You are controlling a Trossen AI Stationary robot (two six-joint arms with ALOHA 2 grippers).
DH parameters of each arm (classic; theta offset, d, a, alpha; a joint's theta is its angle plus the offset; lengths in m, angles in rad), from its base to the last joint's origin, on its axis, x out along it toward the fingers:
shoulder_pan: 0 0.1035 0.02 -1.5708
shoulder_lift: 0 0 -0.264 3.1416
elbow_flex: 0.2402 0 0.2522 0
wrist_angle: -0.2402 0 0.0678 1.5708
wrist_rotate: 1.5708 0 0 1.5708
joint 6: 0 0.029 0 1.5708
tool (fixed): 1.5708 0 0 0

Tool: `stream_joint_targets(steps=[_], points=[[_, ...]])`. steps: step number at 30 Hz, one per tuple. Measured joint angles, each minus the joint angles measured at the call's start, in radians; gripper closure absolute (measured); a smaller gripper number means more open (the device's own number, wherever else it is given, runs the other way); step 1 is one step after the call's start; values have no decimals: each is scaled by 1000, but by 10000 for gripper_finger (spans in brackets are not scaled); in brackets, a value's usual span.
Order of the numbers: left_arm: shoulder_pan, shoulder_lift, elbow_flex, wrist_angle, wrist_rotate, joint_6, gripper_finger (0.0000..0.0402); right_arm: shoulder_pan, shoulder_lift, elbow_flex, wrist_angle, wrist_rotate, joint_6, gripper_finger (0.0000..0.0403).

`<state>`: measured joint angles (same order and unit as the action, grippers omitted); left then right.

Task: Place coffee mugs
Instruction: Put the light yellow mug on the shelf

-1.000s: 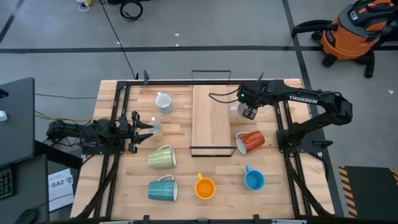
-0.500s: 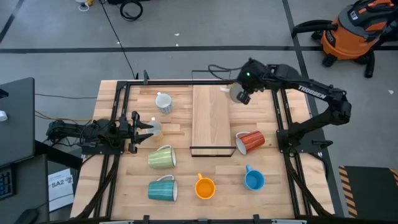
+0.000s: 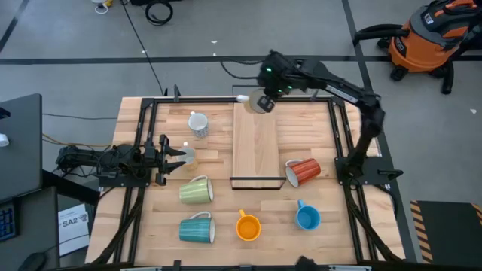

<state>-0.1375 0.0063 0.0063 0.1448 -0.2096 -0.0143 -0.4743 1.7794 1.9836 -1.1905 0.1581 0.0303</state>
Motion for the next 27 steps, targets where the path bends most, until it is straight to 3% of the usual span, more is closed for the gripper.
stream_joint_targets(steps=[10,27], points=[[0,0,0,0,0,0,235,-42,232,210,-26,-51,-31,379],[0,0,0,0,0,0,235,-92,331,205,-31,-86,-30,378]])
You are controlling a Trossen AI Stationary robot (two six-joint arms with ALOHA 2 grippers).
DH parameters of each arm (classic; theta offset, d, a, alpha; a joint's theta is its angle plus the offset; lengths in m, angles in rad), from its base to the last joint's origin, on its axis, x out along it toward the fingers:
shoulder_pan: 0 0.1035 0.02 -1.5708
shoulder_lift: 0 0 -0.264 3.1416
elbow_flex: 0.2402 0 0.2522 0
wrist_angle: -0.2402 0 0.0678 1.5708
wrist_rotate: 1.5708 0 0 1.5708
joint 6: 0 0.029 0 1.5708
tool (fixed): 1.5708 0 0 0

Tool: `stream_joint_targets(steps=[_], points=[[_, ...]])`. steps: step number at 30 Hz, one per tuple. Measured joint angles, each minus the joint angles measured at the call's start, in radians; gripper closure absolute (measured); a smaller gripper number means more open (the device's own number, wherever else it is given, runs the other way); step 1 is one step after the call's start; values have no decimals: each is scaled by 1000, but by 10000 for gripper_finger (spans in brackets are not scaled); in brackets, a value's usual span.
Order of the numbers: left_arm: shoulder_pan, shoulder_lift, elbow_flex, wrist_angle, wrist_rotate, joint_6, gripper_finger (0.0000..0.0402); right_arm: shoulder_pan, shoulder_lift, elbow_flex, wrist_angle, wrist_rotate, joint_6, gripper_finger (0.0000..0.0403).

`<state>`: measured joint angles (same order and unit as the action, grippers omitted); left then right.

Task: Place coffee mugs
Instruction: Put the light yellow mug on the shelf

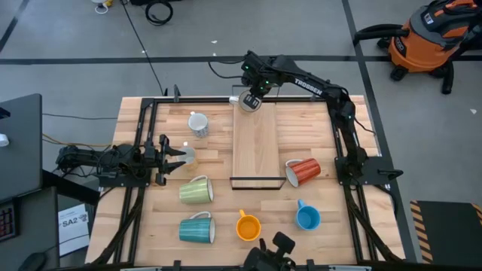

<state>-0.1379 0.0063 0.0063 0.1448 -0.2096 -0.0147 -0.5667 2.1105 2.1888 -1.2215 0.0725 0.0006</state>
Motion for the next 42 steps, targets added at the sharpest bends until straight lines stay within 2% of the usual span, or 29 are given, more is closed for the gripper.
stream_joint_targets(steps=[16,32,42], points=[[0,0,0,0,0,0,235,4,-1,-34,28,1,61,378],[0,0,0,0,0,0,235,0,-2,-102,92,4,235,377],[0,0,0,0,0,0,235,-7,-2,-102,91,4,236,374]])
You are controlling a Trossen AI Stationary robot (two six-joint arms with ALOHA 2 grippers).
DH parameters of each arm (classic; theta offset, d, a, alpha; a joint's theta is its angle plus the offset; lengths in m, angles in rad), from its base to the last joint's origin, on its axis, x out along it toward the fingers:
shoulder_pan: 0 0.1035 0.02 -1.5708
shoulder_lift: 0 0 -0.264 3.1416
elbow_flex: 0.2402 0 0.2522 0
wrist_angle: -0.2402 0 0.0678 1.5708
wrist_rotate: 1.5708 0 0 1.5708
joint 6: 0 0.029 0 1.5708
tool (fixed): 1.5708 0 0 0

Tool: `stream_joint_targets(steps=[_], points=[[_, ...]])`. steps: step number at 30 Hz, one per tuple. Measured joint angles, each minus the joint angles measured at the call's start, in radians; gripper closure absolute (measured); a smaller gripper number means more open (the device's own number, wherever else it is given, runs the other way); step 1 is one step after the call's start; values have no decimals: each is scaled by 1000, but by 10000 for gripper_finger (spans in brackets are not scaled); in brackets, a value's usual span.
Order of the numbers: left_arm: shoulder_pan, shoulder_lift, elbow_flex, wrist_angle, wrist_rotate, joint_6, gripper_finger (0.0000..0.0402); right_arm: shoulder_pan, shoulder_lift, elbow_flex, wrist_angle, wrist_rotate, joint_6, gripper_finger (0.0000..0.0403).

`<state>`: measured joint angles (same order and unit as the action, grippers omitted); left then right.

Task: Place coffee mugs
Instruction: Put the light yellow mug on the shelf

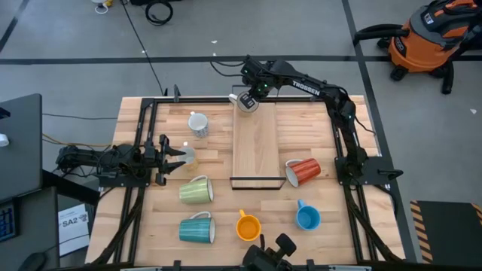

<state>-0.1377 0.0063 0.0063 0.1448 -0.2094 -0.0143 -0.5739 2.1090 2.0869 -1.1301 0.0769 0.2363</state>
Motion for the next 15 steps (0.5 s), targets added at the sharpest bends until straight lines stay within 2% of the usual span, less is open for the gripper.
stream_joint_targets(steps=[15], points=[[0,0,0,0,0,0,235,0,-1,0,6,0,0,350]])
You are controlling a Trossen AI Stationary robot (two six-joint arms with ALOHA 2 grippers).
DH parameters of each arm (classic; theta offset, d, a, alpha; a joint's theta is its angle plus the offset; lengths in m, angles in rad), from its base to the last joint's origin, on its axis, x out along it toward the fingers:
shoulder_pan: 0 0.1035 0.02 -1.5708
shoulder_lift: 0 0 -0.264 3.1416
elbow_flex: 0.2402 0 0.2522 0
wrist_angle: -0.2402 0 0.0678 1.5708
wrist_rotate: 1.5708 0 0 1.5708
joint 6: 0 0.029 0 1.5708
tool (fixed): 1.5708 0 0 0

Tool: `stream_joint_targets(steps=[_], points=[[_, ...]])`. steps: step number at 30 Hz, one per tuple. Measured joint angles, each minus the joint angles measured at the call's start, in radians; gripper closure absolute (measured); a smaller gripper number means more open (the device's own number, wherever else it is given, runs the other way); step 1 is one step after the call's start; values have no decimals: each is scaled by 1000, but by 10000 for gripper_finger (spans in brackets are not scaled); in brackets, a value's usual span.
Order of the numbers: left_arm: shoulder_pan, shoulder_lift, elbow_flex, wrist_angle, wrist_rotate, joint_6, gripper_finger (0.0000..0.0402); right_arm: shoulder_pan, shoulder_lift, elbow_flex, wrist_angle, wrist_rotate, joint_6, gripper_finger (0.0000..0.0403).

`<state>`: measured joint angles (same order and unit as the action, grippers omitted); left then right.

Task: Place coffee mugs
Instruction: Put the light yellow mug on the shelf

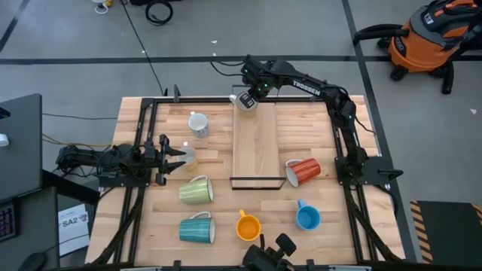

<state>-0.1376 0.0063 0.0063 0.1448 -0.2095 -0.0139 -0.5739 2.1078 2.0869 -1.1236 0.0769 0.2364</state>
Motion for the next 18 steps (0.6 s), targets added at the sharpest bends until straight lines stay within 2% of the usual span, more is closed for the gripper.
stream_joint_targets(steps=[18], points=[[0,0,0,0,0,0,235,-5,0,0,40,0,1,348]])
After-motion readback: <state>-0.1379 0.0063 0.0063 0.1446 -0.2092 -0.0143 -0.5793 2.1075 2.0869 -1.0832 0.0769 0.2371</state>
